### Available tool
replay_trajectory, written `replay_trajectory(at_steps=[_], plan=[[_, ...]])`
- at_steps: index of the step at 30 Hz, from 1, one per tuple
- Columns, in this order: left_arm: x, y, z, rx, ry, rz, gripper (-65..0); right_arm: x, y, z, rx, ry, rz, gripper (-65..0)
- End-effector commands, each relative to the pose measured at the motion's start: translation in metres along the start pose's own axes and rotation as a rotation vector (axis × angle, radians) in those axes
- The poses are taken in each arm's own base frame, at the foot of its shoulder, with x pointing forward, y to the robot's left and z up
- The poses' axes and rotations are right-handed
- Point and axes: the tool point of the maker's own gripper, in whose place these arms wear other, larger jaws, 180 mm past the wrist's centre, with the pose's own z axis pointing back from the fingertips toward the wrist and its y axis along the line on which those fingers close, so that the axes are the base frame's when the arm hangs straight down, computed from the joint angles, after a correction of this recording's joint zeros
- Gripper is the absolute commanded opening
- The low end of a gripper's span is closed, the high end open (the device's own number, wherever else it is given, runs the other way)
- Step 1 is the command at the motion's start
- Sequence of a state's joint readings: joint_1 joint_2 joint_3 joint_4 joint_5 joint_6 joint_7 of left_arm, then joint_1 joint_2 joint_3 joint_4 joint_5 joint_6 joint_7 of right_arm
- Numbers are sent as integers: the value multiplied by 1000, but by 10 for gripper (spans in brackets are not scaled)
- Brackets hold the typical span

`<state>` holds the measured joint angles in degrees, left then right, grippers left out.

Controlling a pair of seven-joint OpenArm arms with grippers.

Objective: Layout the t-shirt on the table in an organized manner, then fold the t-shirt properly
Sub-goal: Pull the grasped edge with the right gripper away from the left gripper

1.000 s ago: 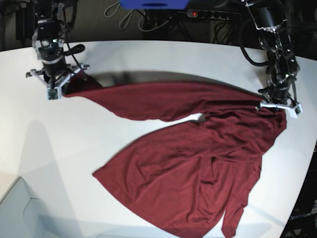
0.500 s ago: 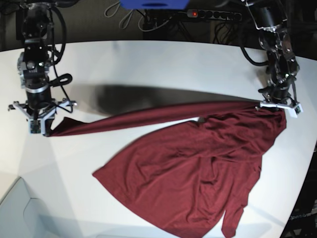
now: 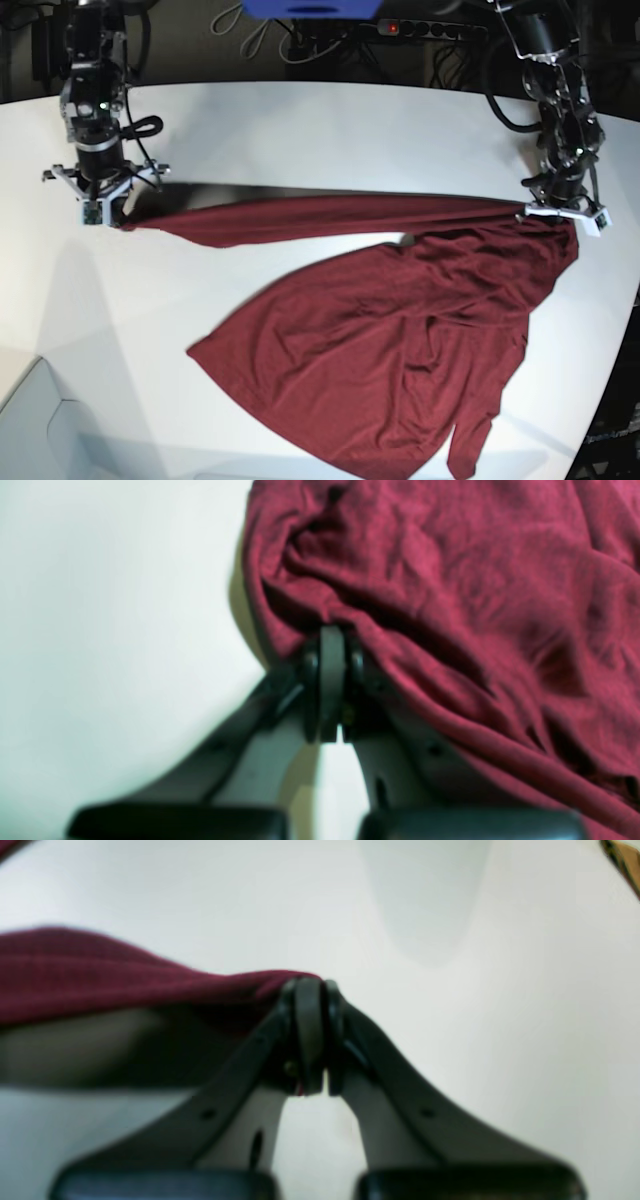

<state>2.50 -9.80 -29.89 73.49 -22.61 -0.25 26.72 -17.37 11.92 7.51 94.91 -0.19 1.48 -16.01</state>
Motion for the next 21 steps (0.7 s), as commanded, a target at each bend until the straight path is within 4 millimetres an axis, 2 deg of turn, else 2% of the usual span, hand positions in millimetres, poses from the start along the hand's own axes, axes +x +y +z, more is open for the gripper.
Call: replay_trajectory(at_steps=[1, 10, 13, 19, 21], plan=[[14, -1, 1, -6, -34, -5, -648, 7, -9, 2, -24, -35, 12, -650], [11, -3, 1, -8, -30, 0, -648, -22, -15, 14, -34, 33, 18, -650], [11, -3, 1, -9, -29, 1, -648, -38, -14, 17, -31, 74, 21, -640], [10, -3, 1, -9, -26, 1, -648, -64, -13, 22, -24, 133, 27, -454], [10, -3, 1, -9, -26, 1, -648, -61, -12, 28, -19, 123, 31, -403]])
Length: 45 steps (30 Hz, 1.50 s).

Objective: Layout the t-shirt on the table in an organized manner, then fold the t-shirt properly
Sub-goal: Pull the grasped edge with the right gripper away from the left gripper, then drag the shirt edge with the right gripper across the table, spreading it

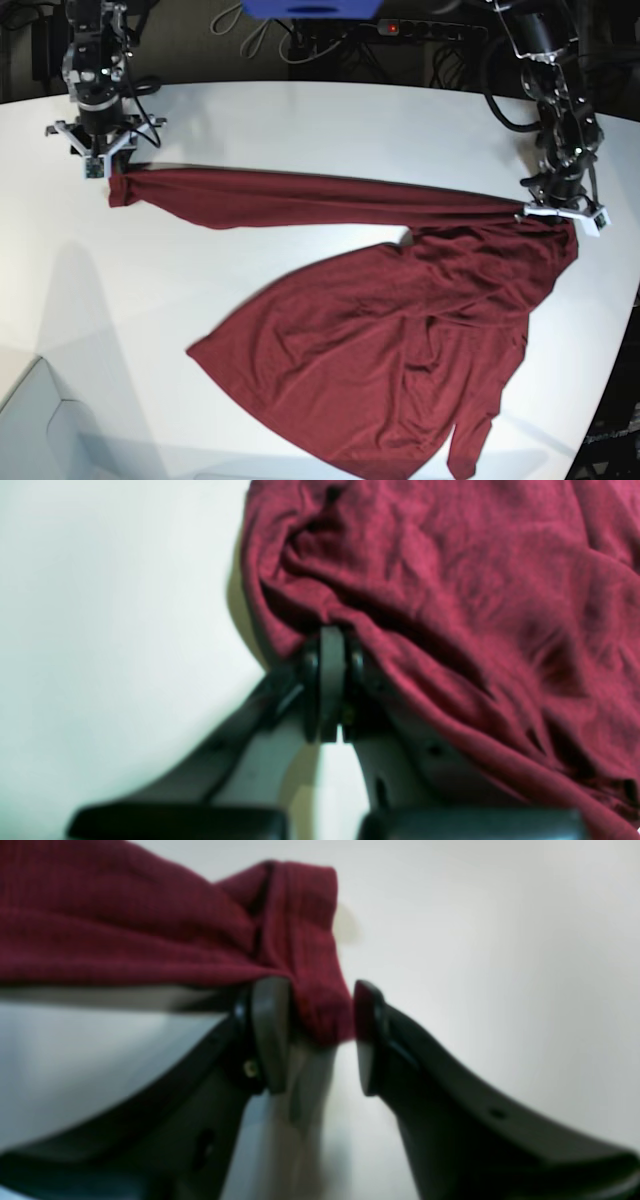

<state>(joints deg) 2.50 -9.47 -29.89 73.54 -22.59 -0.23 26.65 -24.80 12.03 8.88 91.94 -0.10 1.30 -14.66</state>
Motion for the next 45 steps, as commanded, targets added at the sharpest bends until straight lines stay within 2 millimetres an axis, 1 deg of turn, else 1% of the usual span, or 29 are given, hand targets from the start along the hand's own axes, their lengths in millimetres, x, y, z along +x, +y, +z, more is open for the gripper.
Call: replay_trajectory(at_steps=[1, 3, 6, 10, 14, 16, 20, 22, 24, 27, 30, 32, 33, 35, 36, 38, 39, 40, 42, 44, 45], plan=[[11, -2, 0, -7, -25, -3, -648, 11, -6, 6, -16, -40, 13, -389], [11, -1, 1, -6, -22, -3, -648, 19, -6, 15, -12, -64, 17, -367], [10, 0, 1, -4, -19, -5, -648, 31, -7, 25, -28, -101, -6, -361], [10, 5, 5, 2, -25, -20, -648, 43, -22, 32, -81, -129, -48, -361], [11, 6, 6, 3, -30, -24, -648, 48, -26, 33, -96, -141, -58, -361], [16, 13, 6, 13, -34, -40, -648, 47, -25, 33, -94, -139, -58, -361], [16, 19, 8, 24, -33, -49, -648, 48, -23, 32, -88, -141, -58, -361], [25, 31, 10, 46, -51, -41, -648, 48, -22, 32, -86, -141, -59, -361], [29, 41, 12, 68, -63, -22, -648, 56, -21, 29, -86, -161, -66, -361], [37, 52, 15, 92, -81, -3, -648, 66, -9, 26, -55, -184, -63, -361], [40, 59, 16, 107, -88, 10, -648, 89, 6, 19, -12, -234, -46, -361], [40, 59, 16, 108, -87, 11, -648, 104, 18, 13, 29, -259, -22, -361], [40, 60, 17, 110, -87, 11, -648, 115, 29, 9, 66, -267, -1, -361], [45, 55, 19, 99, -104, 9, -648, 141, 53, 2, 155, -288, 55, -362], [48, 52, 21, 93, -115, 7, -648, 155, 62, -1, 188, -297, 80, -362], [52, 50, 26, 87, -129, -6, -648, 179, 75, -9, 232, -305, 111, -363], [52, 46, 28, 79, -134, -10, -648, 192, 78, -15, 240, -309, 118, -369], [51, 39, 30, 67, -142, -3, -648, 205, 85, -23, 249, -303, 114, -386], [54, 28, 35, 48, -164, 11, -648, 226, 91, -39, 254, -294, 100, -450], [58, 22, 38, 35, -180, 17, -648, 238, 94, -63, 253, -261, 83, -551], [55, 18, 38, 29, -177, 20, -648, 243, 96, -73, 256, -246, 74, -597]])
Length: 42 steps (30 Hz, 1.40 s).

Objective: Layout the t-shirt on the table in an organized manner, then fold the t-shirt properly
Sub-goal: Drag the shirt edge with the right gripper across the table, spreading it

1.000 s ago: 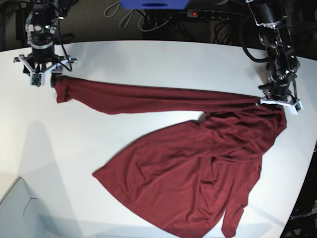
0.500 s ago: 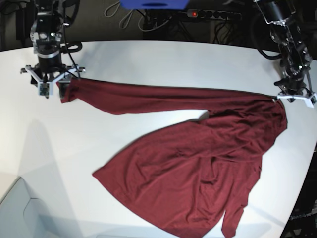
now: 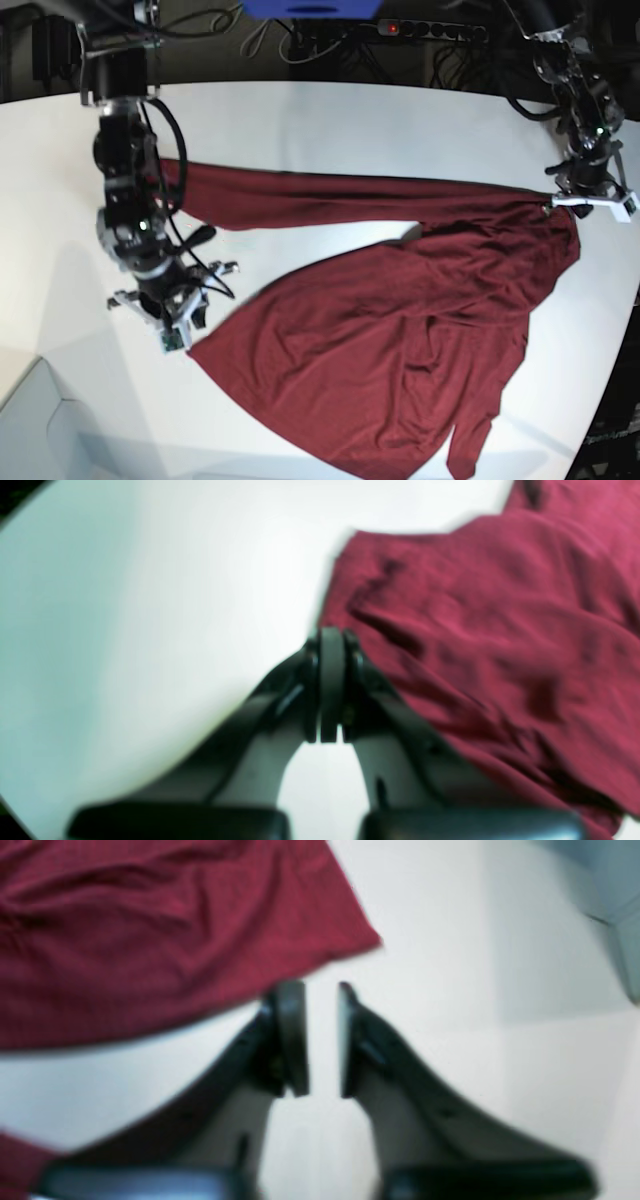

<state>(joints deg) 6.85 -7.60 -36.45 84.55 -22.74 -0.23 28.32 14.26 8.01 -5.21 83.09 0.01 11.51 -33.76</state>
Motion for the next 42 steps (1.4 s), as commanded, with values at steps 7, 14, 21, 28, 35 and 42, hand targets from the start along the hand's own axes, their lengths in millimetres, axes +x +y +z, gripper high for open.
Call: replay_trajectory(at_steps=[7, 14, 21, 28, 35, 42], plan=[[5, -14, 2, -25, -37, 30, -648, 35, -22, -68, -5, 42, -69, -650], [-11, -18, 5, -26, -11, 51, -648, 34, -2, -104, 45, 2, -129, -650], [-15, -14, 7, -19, -3, 49, -648, 7, 38, -114, 104, 30, -173, -650], [-15, -12, 8, -13, -4, 51, -648, -55, 38, -108, 97, 148, -179, -650], [-17, -5, 10, -2, -3, 40, -648, -121, -8, -78, 29, 355, -130, -650], [9, -22, 14, -40, -69, 40, -648, -113, -19, -11, -14, 238, 1, -650]])
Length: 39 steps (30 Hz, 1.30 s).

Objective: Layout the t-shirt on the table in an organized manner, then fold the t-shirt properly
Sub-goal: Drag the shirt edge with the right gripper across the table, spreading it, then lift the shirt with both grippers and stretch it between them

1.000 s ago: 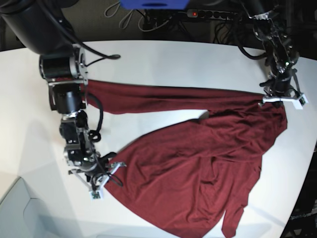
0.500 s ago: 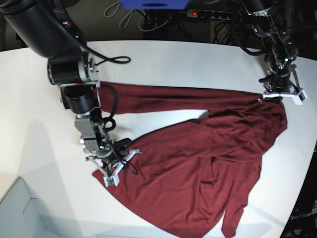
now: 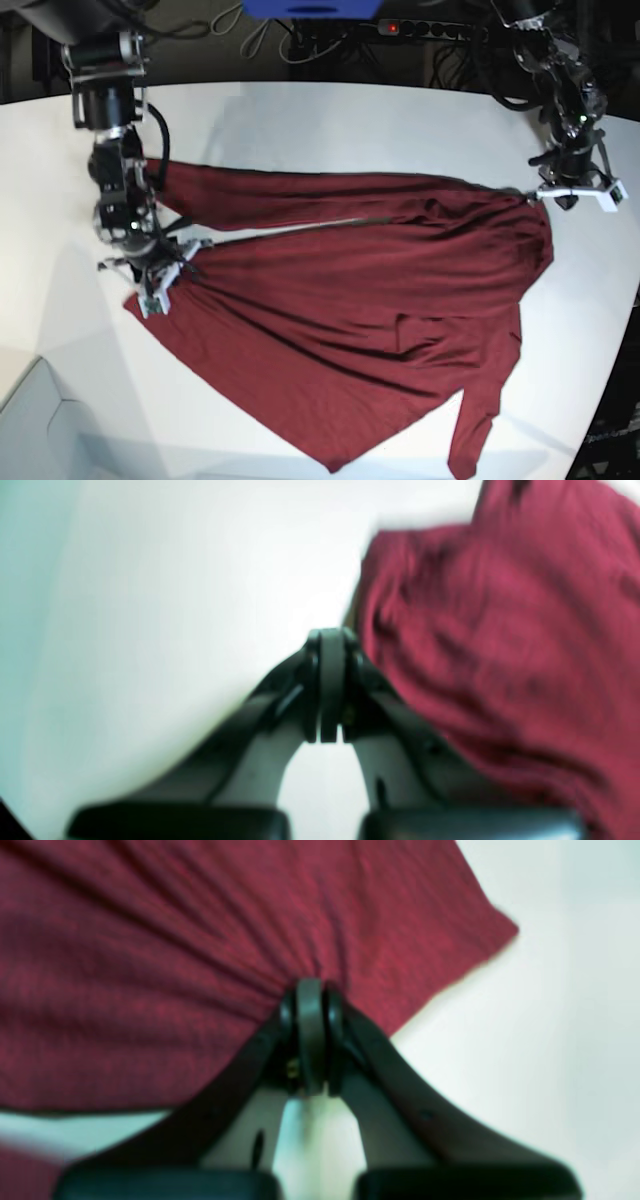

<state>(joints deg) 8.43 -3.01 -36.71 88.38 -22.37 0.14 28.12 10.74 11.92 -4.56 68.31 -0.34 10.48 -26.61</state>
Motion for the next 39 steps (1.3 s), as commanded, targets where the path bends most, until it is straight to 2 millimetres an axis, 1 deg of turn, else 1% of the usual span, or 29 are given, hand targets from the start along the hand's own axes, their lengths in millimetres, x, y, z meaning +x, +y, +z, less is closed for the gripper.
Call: replay_trajectory(at_steps=[1, 3, 5, 8, 11, 13, 14, 15, 17, 19, 22, 24, 26, 30, 32, 35, 37, 39], plan=[[28, -14, 0, -37, -81, -2, -648, -2, 5, 7, 15, 20, 23, -650], [37, -23, -2, -54, -103, 10, -648, -9, 8, 23, 16, 9, 45, -650], [44, -34, -5, -71, -119, 32, -648, -14, 14, 35, 23, 2, 54, -650], [54, -43, -8, -88, -143, 46, -648, -23, 19, 46, 30, 3, 65, -650], [63, -51, -12, -102, -160, 58, -648, -24, 19, 53, 27, -8, 68, -650], [59, -53, -20, -101, -141, 74, -647, -17, 18, 59, 24, -31, 75, -650], [55, -52, -26, -96, -125, 81, -647, -14, 15, 63, 17, -43, 86, -650], [51, -49, -31, -88, -110, 87, -646, -9, 14, 66, 14, -59, 93, -650], [37, -44, -41, -72, -65, 102, -646, -1, 15, 73, 14, -86, 99, -650], [33, -36, -50, -53, -38, 98, -646, 7, 15, 76, 12, -107, 102, -650], [24, -32, -58, -43, -5, 100, -645, 7, 15, 76, 12, -107, 102, -650], [24, -31, -59, -39, -1, 103, -644, 6, 16, 75, 13, -106, 101, -650], [25, -30, -59, -37, -4, 103, -613, 6, 16, 75, 13, -106, 101, -650], [23, -28, -58, -35, 0, 103, -438, 6, 16, 75, 13, -106, 101, -650], [23, -29, -58, -37, 1, 101, -372, 6, 16, 75, 13, -106, 101, -650], [22, -31, -61, -40, 0, 103, -367, 6, 14, 75, 11, -105, 105, -650], [28, -38, -64, -50, -9, 111, -368, 6, 14, 75, 11, -104, 104, -650], [26, -42, -70, -52, 6, 123, -378, 6, 14, 75, 11, -104, 104, -650]])
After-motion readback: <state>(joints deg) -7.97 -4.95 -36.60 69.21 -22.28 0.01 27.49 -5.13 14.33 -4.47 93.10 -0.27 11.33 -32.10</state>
